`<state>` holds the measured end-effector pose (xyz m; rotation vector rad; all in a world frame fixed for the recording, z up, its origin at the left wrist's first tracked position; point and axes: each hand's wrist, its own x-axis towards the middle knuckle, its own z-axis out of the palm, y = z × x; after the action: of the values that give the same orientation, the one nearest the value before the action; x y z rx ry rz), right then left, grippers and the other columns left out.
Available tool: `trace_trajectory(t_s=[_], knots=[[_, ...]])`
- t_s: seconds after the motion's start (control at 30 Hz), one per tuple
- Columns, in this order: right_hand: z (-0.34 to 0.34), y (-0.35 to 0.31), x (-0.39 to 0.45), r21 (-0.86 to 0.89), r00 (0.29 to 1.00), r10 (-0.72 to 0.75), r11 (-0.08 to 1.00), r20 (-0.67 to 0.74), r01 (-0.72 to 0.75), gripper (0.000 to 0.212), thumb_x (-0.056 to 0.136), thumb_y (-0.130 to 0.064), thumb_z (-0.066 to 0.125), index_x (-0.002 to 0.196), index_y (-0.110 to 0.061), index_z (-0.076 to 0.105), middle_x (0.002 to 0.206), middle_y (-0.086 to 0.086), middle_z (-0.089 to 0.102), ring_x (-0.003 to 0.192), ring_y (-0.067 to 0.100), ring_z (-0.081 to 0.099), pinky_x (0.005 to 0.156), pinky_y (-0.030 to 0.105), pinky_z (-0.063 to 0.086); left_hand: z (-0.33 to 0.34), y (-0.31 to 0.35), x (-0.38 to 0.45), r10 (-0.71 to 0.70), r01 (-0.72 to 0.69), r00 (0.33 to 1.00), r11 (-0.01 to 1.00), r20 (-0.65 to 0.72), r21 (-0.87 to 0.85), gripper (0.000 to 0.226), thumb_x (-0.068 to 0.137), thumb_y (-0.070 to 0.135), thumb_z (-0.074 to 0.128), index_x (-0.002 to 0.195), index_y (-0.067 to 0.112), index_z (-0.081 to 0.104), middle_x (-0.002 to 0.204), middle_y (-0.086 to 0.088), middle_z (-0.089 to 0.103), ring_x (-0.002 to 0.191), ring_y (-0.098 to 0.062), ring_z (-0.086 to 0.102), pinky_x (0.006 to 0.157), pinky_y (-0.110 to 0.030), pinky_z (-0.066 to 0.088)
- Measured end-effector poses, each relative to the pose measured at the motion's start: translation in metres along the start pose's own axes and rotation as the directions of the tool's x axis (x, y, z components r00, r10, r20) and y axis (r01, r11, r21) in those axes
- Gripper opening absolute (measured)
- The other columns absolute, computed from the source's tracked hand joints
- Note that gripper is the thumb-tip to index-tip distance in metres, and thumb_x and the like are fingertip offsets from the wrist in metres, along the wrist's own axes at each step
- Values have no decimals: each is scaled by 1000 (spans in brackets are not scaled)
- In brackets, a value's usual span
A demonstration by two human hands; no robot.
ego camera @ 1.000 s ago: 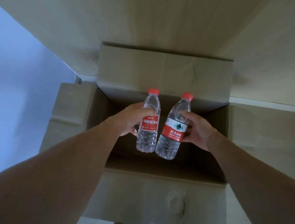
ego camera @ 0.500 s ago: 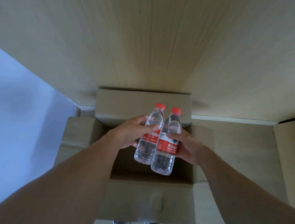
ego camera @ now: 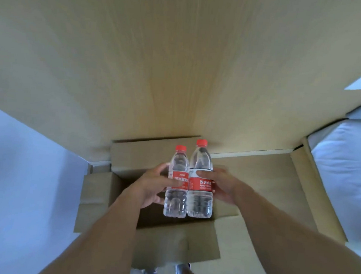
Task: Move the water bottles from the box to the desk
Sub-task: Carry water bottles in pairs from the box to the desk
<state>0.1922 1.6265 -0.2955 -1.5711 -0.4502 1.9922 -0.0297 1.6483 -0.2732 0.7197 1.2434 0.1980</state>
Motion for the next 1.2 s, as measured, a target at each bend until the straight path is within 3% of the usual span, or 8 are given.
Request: trace_trajectory(t_s=[0.2,0.33,0.57,0.67,0.8,0.97,1.2], knots=[[11,-12,-40,20,994,-69,997,-88,71,70,66,-24,84,126,0,58,109,19,73,97,32,73,81,47,58,9,28,-28,40,-41,999,998,26,38,93,64,21,86,146,31,44,122,-6,70,109,-31,68,91,-64,53],[23,-9,-62,84,987,-100,990,-123,111,58,77,-20,79,127,-1,56,113,20,72,102,35,71,92,52,55,14,36,-41,64,-67,997,994,44,82,106,59,22,88,152,32,36,129,-9,65,113,-33,65,82,-59,59],[21,26,-117,209,943,-117,960,-312,188,46,88,-14,72,128,-2,54,119,22,68,110,38,67,101,58,48,45,46,-51,66,-103,984,971,168,216,103,62,22,90,150,28,37,126,-10,67,108,-32,69,86,-61,57],[10,44,-146,281,907,-112,929,-406,240,47,89,-13,72,129,0,53,119,22,68,109,37,67,103,56,48,77,49,-51,56,-136,966,940,251,312,91,72,18,88,147,29,38,121,-8,69,100,-28,73,75,-53,61],[-14,77,-194,393,835,-99,848,-542,356,49,87,-11,73,130,0,53,111,20,69,94,31,69,91,48,55,134,43,-55,27,-194,930,884,368,425,62,76,15,87,125,31,53,118,-7,70,99,-30,73,81,-62,58],[-43,141,-268,445,732,-77,750,-676,490,39,89,-13,70,126,-3,58,92,12,73,74,21,71,62,33,58,219,10,-74,-74,-256,844,813,531,522,64,77,7,82,132,25,54,110,-11,72,92,-31,74,72,-55,59],[-58,277,-382,471,573,35,611,-819,636,31,90,-21,68,120,-14,63,95,9,72,77,20,70,62,34,58,342,-87,-136,-265,-361,704,664,658,654,52,84,7,76,128,21,53,99,-10,72,83,-28,71,85,-61,56]])
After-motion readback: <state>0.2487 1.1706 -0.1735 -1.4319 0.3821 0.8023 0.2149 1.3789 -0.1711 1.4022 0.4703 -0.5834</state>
